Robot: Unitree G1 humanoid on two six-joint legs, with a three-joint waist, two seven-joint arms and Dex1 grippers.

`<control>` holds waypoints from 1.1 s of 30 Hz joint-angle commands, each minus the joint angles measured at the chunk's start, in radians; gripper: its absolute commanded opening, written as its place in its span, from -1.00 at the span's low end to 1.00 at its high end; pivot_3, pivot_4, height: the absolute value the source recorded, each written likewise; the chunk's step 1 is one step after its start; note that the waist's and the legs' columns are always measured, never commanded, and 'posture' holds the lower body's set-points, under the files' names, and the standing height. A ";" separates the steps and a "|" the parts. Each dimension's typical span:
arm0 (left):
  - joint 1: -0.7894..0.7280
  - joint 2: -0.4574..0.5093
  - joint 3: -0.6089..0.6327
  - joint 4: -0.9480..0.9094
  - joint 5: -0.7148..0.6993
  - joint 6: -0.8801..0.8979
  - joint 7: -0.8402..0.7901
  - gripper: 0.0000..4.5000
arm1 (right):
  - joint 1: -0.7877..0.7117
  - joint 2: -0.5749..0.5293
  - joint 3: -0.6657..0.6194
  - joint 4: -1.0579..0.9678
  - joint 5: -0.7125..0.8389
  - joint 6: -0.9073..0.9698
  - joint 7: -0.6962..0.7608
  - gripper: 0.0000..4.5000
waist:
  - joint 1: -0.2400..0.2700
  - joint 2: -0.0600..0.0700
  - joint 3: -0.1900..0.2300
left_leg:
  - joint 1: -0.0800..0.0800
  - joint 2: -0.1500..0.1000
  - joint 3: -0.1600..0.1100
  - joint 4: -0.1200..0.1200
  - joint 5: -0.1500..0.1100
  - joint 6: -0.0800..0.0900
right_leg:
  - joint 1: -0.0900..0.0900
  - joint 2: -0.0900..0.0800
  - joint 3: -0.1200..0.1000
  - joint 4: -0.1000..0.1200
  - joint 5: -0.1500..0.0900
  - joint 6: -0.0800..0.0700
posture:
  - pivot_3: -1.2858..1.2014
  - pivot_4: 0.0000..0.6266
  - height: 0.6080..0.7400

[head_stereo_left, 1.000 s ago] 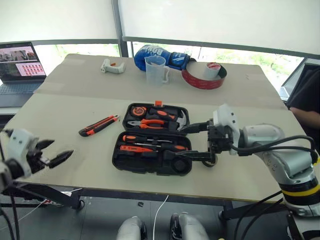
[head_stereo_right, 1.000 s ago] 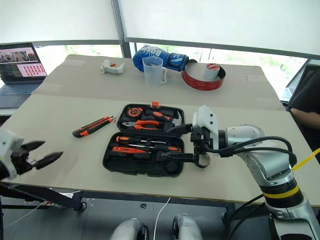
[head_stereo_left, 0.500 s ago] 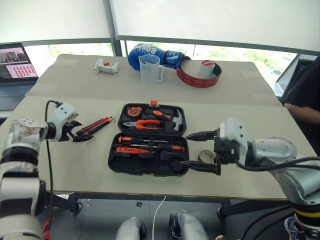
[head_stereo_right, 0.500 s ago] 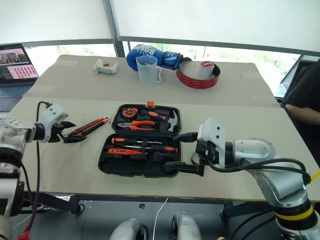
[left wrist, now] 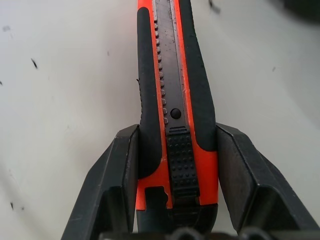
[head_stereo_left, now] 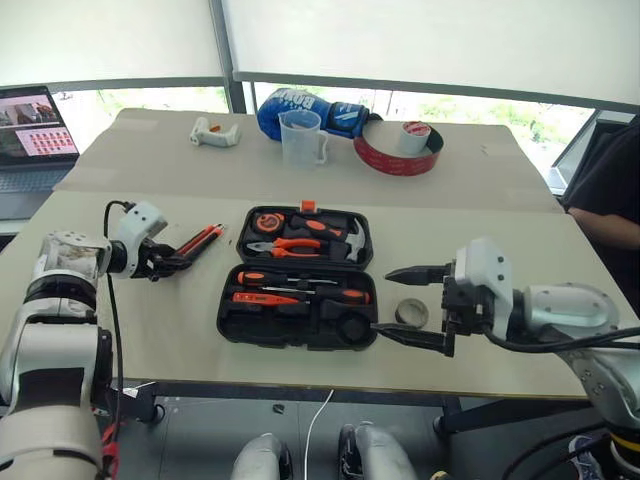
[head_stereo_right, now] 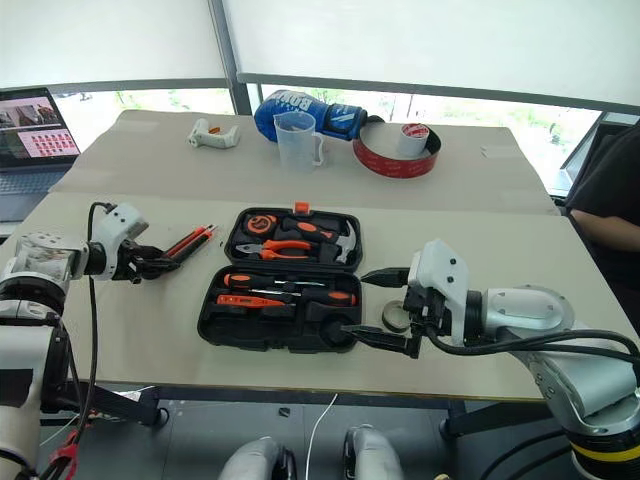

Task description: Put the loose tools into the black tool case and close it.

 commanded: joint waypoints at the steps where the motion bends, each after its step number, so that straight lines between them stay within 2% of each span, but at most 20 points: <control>1: 0.016 0.080 0.050 -0.163 -0.062 -0.111 -0.107 -0.22 | 0.034 -0.034 -0.049 -0.054 0.058 0.003 0.040 1.00 | -0.001 0.000 0.000 | -0.001 0.000 -0.001 0.001 0.000 0.000 | 0.000 0.000 -0.001 0.000 0.000 0.000 | 0.03 -0.52 0.60; 2: 0.036 0.085 0.071 -0.233 -0.102 -0.100 -0.155 -0.22 | 0.043 -0.043 -0.052 -0.057 0.060 -0.001 0.048 1.00 | -0.001 0.000 0.000 | -0.002 0.000 -0.001 0.002 0.000 0.000 | 0.000 0.000 -0.001 0.000 0.000 -0.001 | 0.03 -0.52 0.60; 5: 0.153 0.098 0.096 -0.596 -0.256 0.070 -0.318 -0.22 | 0.053 -0.060 -0.047 -0.050 0.052 -0.011 0.058 1.00 | -0.001 0.000 0.000 | -0.003 0.000 -0.001 0.004 -0.001 0.002 | -0.001 -0.001 -0.002 0.000 0.000 0.000 | 0.03 -0.52 0.60; 8: 0.264 0.115 0.059 -0.878 -0.305 0.185 -0.358 -0.22 | 0.054 -0.073 -0.037 -0.045 0.040 -0.021 0.072 1.00 | 0.005 0.000 0.000 | -0.005 -0.001 -0.001 0.007 -0.002 0.003 | 0.000 -0.001 -0.001 0.000 0.001 0.002 | 0.03 -0.52 0.60; 10: 0.321 0.112 0.004 -1.016 -0.316 0.227 -0.393 -0.22 | 0.055 -0.074 -0.033 -0.046 0.040 -0.022 0.077 1.00 | 0.007 0.000 0.000 | -0.004 -0.001 -0.001 0.008 -0.002 0.003 | 0.000 -0.001 0.001 -0.001 0.001 0.004 | 0.03 -0.52 0.60; 13: 0.376 0.109 -0.063 -1.125 -0.314 0.265 -0.422 -0.22 | 0.058 -0.069 -0.025 -0.053 0.033 -0.022 0.065 1.00 | 0.007 0.000 0.000 | -0.004 -0.001 -0.001 0.008 -0.002 0.003 | 0.001 0.000 0.002 0.000 0.002 0.005 | 0.03 -0.52 0.60; 17: 0.410 0.102 -0.141 -1.182 -0.290 0.274 -0.427 -0.22 | 0.074 -0.060 -0.028 -0.073 0.036 -0.016 0.041 1.00 | 0.005 0.000 0.000 | -0.003 0.000 -0.001 0.007 -0.002 0.003 | 0.001 0.001 0.003 0.000 0.001 0.005 | 0.03 -0.52 0.60; 22: 0.388 0.058 -0.206 -1.212 -0.295 0.367 -0.401 -0.22 | 0.104 -0.056 -0.036 -0.094 0.028 -0.019 0.011 1.00 | 0.009 0.000 0.000 | -0.003 -0.001 -0.001 0.008 -0.002 0.003 | 0.001 0.001 0.003 0.000 0.002 0.005 | 0.03 -0.52 0.60; 32: 0.334 0.021 -0.295 -1.114 -0.214 0.237 -0.434 -0.22 | 0.148 -0.047 -0.057 -0.131 0.031 -0.014 -0.057 1.00 | 0.009 0.000 0.000 | -0.003 -0.001 -0.001 0.008 -0.002 0.004 | 0.001 0.001 0.004 -0.001 0.002 0.005 | 0.03 -0.52 0.60; 33: 0.322 0.013 -0.302 -1.107 -0.220 0.233 -0.440 0.01 | 0.151 -0.047 -0.058 -0.134 0.032 -0.013 -0.061 1.00 | 0.009 0.000 0.000 | -0.003 -0.002 -0.001 0.008 -0.002 0.004 | 0.001 0.002 0.004 0.000 0.002 0.005 | 0.03 -0.52 0.60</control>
